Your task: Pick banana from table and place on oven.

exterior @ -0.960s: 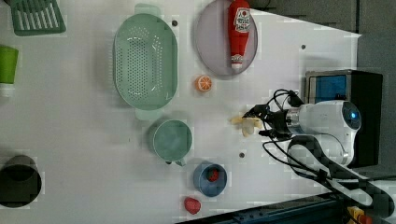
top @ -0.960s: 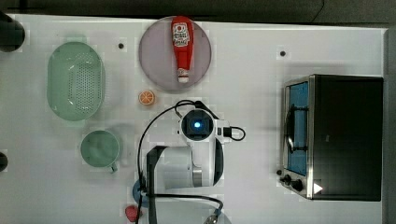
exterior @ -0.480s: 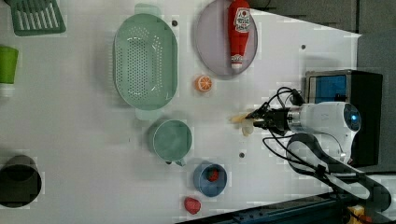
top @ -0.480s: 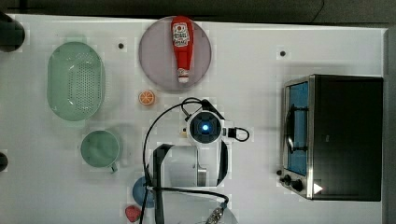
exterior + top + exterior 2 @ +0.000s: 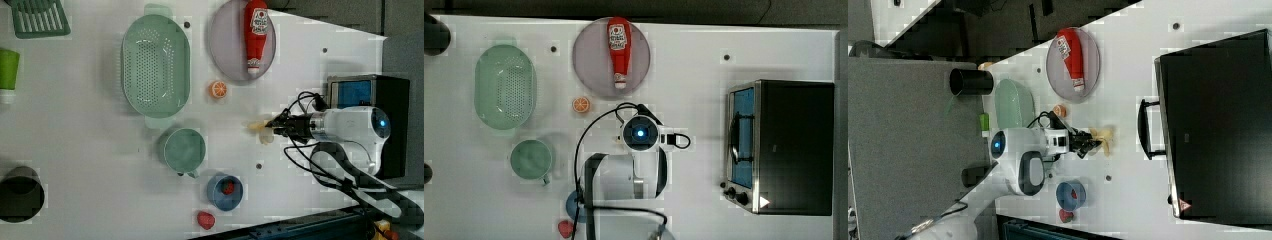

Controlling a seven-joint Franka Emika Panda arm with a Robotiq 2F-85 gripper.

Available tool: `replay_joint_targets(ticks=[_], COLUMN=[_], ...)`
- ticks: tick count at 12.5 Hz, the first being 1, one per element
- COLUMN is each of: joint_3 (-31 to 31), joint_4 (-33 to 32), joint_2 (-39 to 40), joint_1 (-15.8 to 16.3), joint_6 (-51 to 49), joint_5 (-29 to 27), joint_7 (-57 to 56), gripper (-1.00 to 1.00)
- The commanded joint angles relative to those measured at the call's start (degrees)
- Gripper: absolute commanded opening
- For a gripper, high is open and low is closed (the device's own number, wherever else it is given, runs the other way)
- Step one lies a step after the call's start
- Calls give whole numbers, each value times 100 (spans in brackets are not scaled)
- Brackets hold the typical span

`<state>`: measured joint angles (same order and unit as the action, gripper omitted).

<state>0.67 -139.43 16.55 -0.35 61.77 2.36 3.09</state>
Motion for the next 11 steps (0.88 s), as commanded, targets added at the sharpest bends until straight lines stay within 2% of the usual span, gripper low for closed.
replay_joint_targets(ticks=[1, 4, 6, 8, 11], joint_3=[101, 71, -69, -395, -1088], joint_4=[208, 933, 1646, 2351, 3085], joint_2=[-1358, -2481, -2855, -2894, -2551], joint_1=[-14, -28, -45, -77, -114], joint_6=[-868, -2832, -4037, -4819, -5065], joint_5=[-92, -92, -92, -91, -65], joint_7=[194, 195, 193, 152, -487], gripper=[-58, -58, -58, -58, -58])
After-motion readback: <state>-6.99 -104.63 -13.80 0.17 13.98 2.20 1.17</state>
